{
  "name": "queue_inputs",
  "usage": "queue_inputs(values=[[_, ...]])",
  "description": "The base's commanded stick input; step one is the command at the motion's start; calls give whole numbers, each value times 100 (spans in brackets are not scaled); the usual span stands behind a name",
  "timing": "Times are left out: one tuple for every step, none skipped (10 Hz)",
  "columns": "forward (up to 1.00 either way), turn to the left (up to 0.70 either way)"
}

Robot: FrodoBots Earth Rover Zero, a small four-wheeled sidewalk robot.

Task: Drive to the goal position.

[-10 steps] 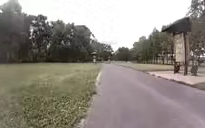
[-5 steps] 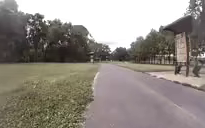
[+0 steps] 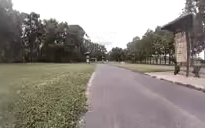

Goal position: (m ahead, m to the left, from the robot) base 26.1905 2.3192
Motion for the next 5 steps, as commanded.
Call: queue_inputs(values=[[70,0],[70,0],[70,0],[70,0],[70,0]])
